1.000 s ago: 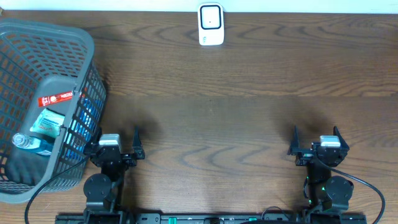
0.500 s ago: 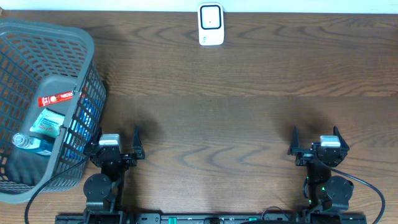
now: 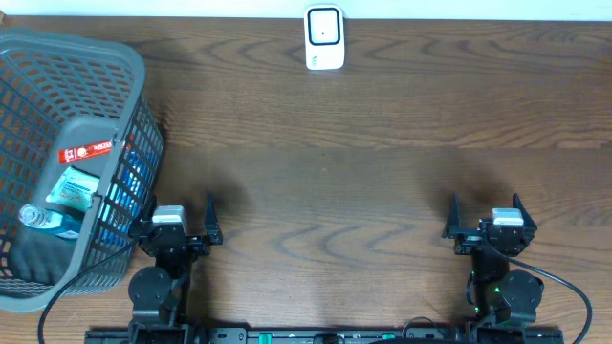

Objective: Scan the item barcode

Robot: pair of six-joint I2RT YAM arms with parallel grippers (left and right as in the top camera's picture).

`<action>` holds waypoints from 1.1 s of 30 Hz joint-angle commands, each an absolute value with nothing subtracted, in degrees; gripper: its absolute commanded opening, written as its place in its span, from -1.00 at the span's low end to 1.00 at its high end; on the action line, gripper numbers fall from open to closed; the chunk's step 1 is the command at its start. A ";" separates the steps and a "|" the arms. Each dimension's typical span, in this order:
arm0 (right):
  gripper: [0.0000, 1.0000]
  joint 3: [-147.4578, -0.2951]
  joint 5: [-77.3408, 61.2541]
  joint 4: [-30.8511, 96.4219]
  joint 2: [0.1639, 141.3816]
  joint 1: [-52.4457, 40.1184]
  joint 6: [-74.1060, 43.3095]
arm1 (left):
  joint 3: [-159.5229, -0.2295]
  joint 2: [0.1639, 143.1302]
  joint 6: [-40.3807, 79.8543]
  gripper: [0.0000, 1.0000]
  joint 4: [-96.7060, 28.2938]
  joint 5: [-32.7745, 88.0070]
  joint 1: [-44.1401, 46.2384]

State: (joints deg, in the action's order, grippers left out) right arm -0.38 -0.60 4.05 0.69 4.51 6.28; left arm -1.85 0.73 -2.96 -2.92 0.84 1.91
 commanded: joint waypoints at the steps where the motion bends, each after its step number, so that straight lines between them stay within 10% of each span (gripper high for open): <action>1: 0.99 -0.32 -0.12 4.32 0.32 4.08 5.65 | -0.23 0.23 -2.72 0.96 -4.05 -0.89 1.52; 33: 0.98 -0.32 -0.12 4.32 0.32 4.08 5.65 | -0.23 0.23 -1.89 0.96 -3.53 1.15 1.65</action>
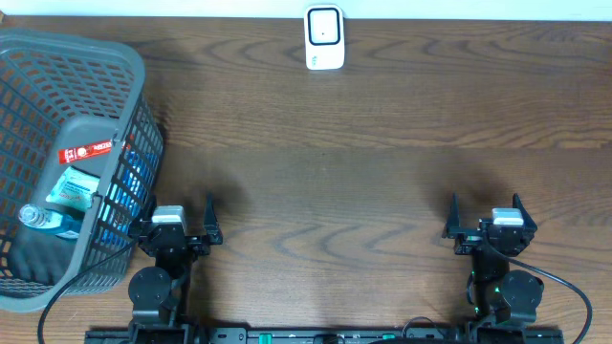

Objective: Scan the item barcode

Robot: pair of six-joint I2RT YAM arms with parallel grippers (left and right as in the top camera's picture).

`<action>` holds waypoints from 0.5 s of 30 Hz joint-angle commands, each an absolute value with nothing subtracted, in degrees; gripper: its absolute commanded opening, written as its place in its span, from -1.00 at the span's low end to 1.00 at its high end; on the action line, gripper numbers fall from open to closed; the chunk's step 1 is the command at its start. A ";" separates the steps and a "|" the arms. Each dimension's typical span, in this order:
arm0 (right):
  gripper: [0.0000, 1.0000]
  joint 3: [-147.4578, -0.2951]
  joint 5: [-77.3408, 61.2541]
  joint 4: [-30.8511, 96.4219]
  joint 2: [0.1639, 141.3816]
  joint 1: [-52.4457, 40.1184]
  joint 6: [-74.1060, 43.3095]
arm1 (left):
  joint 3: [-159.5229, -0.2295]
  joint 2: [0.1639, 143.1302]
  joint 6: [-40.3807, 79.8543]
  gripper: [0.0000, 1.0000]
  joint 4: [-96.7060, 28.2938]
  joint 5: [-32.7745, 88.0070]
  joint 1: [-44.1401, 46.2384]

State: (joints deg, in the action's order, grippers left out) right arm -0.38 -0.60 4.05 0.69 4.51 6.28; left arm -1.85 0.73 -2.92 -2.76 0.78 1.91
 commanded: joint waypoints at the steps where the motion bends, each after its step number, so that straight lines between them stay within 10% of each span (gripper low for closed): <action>1: 0.99 -0.32 -0.12 4.32 0.32 4.08 5.65 | -0.30 0.23 -1.58 0.96 -3.55 3.36 1.69; 15: 0.99 -0.32 -0.12 4.32 0.32 4.08 5.65 | -18.00 10.98 7.14 0.96 -10.61 12.51 1.69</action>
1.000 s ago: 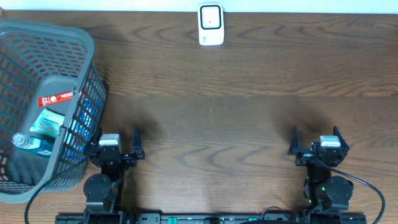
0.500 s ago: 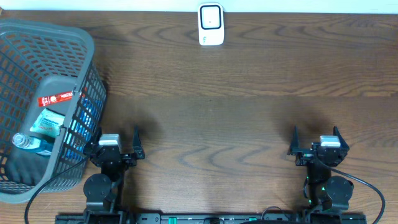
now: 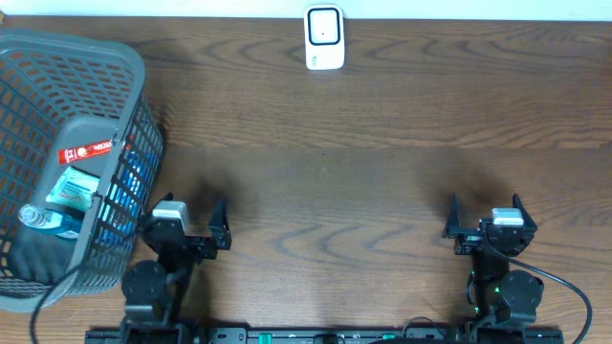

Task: Scan the item barcode
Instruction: 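Move the left gripper over the basket toward the teal mouthwash bottle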

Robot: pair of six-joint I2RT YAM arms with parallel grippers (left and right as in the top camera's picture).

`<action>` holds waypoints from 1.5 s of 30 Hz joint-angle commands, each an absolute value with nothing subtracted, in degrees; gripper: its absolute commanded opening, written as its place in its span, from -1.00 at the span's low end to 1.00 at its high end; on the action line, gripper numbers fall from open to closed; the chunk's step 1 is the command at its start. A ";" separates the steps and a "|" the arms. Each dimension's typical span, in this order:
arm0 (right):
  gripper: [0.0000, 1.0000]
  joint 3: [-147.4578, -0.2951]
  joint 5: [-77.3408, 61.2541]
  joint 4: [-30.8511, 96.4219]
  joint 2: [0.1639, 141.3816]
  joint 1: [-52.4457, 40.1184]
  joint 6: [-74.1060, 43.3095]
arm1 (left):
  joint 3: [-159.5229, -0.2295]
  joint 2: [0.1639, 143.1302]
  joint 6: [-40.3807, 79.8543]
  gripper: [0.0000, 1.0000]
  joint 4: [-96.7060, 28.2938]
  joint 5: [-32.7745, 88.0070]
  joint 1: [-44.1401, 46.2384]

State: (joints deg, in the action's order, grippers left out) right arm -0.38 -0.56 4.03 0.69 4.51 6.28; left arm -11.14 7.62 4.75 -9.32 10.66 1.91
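A grey plastic basket (image 3: 96,57) stands at the left of the table. Inside it lie a clear bottle with a teal label (image 3: 59,201), a red-labelled packet (image 3: 88,150) and a blue item (image 3: 122,191) behind the mesh wall. A white barcode scanner (image 3: 324,37) stands at the far edge, in the middle. My left gripper (image 3: 186,215) is open next to the basket's near right corner, nothing between its fingers. My right gripper (image 3: 485,208) is open low at the right, also holding nothing.
The dark wooden table (image 3: 363,162) stretches between basket, scanner and arms. The basket's right wall (image 3: 134,182) stands close beside the left arm. A black cable (image 3: 564,287) loops by the right arm's base.
My left arm has turned slightly, its gripper now angled a bit to the right and nearer the basket. The right arm, basket and scanner are unchanged.
At both earlier moments both grippers rested open near the front edge, with the items in the basket and the scanner at the back. Now only the left arm has shifted a little.
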 commanded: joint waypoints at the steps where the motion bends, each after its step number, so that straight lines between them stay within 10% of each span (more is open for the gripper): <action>1: 0.99 -0.32 -0.12 4.32 0.32 4.08 5.65 | -20.93 13.08 7.81 0.96 -12.67 12.49 1.69; 15: 0.98 -0.32 -0.12 4.32 0.32 4.08 5.65 | -47.13 32.42 13.08 0.96 -33.43 25.87 1.67; 30: 0.98 -0.32 -0.12 4.32 0.32 4.08 5.65 | -112.07 68.60 33.28 0.96 -75.66 -15.49 0.32; 45: 0.98 -0.32 -0.12 4.32 0.32 4.08 5.65 | -116.40 83.72 37.04 0.96 -88.82 -10.98 -31.11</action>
